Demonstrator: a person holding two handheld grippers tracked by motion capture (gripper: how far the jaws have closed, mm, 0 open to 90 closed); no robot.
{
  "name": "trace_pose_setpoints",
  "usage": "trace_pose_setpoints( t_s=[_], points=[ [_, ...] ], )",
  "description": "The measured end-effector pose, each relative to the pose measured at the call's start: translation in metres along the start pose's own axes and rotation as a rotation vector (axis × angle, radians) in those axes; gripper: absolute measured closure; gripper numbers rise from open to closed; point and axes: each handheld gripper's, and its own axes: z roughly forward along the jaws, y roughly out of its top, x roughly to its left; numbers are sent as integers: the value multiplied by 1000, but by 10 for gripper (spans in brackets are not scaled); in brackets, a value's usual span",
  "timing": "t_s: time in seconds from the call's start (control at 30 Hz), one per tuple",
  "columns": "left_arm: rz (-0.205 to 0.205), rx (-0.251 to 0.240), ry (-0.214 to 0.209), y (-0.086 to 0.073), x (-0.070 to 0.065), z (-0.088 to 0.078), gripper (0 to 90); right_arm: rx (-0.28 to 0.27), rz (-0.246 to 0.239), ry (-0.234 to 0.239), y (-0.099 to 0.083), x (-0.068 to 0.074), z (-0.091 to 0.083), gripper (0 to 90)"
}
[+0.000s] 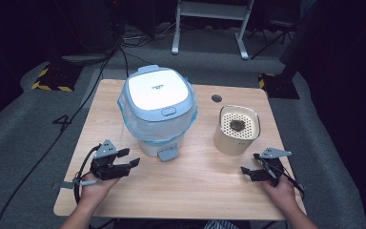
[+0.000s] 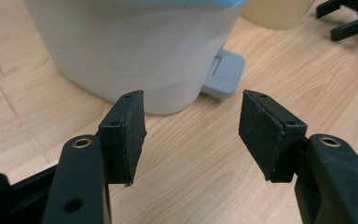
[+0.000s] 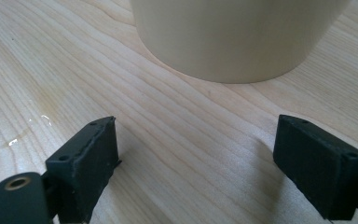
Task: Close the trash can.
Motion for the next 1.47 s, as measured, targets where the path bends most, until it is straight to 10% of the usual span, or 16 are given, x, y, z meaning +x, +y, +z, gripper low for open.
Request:
trace_pose_setpoints(
  t_s=[0.37,0.83,1.03,1.47],
  points=[
    [-66,115,41,-22,15,15,387,0,0,0,0,0,0,138],
    [-46,233,108,-32,18,30,299,0,0,0,0,0,0,138],
    [29,196,180,-38,19,39,130,0,0,0,0,0,0,138],
    [16,200,191,-39,17,38,129,0,0,0,0,0,0,138]
  ],
)
